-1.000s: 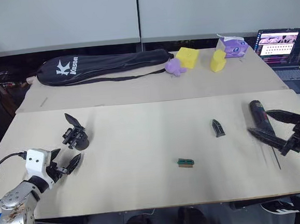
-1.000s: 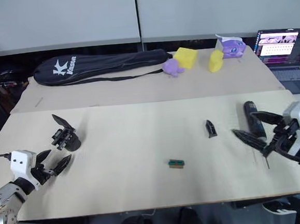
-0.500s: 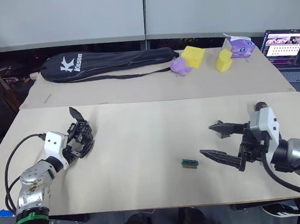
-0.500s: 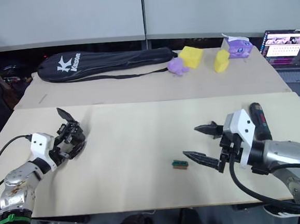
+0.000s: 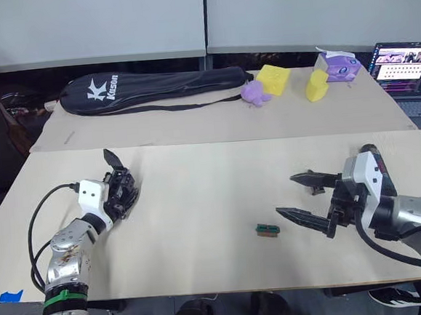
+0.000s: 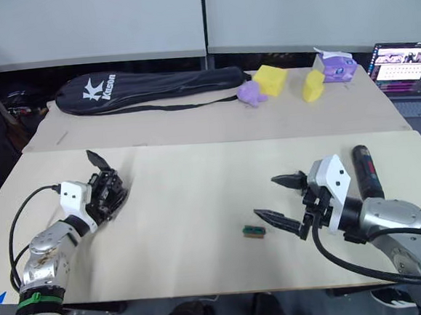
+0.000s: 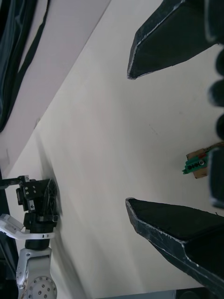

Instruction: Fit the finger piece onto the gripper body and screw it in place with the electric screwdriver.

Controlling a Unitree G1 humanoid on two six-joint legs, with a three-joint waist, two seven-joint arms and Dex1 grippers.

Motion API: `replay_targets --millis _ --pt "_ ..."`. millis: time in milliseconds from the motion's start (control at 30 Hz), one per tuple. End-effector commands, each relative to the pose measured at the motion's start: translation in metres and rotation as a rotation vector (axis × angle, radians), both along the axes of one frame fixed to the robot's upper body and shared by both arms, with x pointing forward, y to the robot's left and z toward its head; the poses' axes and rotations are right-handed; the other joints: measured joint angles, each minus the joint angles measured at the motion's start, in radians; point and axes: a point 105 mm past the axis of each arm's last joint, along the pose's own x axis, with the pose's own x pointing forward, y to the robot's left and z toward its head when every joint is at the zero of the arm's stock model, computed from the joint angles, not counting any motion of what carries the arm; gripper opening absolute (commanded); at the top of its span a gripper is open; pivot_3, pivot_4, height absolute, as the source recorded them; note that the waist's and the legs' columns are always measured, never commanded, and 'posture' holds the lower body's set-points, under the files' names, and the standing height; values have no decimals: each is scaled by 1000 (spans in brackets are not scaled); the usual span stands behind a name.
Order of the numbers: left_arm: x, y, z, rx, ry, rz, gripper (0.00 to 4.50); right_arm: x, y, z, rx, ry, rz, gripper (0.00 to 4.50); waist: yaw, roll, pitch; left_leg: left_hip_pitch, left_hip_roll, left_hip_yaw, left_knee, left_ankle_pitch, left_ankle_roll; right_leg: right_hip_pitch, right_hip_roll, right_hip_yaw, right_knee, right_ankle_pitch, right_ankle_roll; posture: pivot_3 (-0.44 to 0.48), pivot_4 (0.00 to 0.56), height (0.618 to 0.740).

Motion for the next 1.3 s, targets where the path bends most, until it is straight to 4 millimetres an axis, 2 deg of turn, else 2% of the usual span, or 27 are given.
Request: replay_targets --millis 33,133,200,367,500,567,633,667,767,900,1033,1300 --pt "-6 -38 22 -10 -87 -81 2387 -2 2 9 2 -51 14 4500 -2 0 0 -1 0 0 1 0 0 0 0 0 0 0 0 0 150 723" --pt "-20 -84 30 -66 -112 -137 2387 -3 4 7 7 -49 12 4500 -1 0 0 -4 -1 1 3 1 -1 -1 -1 0 -1 1 2 0 150 723" --pt "-22 -109 28 -78 -101 -110 2386 -4 6 6 10 -47 11 4500 4 0 0 -6 -2 1 5 0 0 -2 -2 0 -2 2 3 0 150 723" --pt "-22 -138 18 -5 -80 -102 2386 -3 8 3 19 -45 6 4500 -6 -1 1 -8 -2 1 9 0 0 -3 0 1 -1 2 4 0 150 723" --pt "-16 -136 7 -13 -43 -77 2386 -2 7 -1 18 -42 -4 4500 -5 -1 1 -6 1 1 9 -2 4 -2 3 1 0 4 0 0 150 723" --pt "-19 -134 1 -28 -9 -120 3429 -2 8 -2 14 -42 -7 4500 -5 -1 1 -4 2 1 9 -2 3 -1 4 0 0 5 0 0 150 723" --pt "-24 -129 -5 -24 30 -195 4231 -2 8 -2 13 -44 -7 4500 -7 -1 1 -4 2 1 10 -1 3 -1 5 0 1 5 0 0 150 723" --pt "-28 -125 -7 -17 50 -243 4444 -2 9 -2 12 -45 -7 4500 -8 -1 1 -3 2 1 10 -1 4 0 5 0 1 5 0 0 150 723" --pt "-35 -106 -12 46 85 -386 4444 -2 8 -3 8 -46 -9 4500 -13 0 0 -3 2 1 10 -1 4 0 6 0 2 5 -1 0 150 723" --pt "-30 -91 -8 105 86 -531 4444 -1 6 -4 3 -46 -13 4500 -18 0 0 -2 1 1 10 -1 4 0 6 0 2 5 -1 0 150 723" --pt "-20 -96 -3 141 70 -682 4444 -2 6 -5 0 -46 -17 4500 -13 0 0 -2 1 1 11 -1 4 1 6 -1 1 5 -1 0 150 723" --pt "-2 -103 -1 175 57 -766 4444 -4 8 -8 8 -39 -20 4500 -17 0 0 -3 0 2 11 -1 4 0 4 -1 0 5 0 0 150 723"
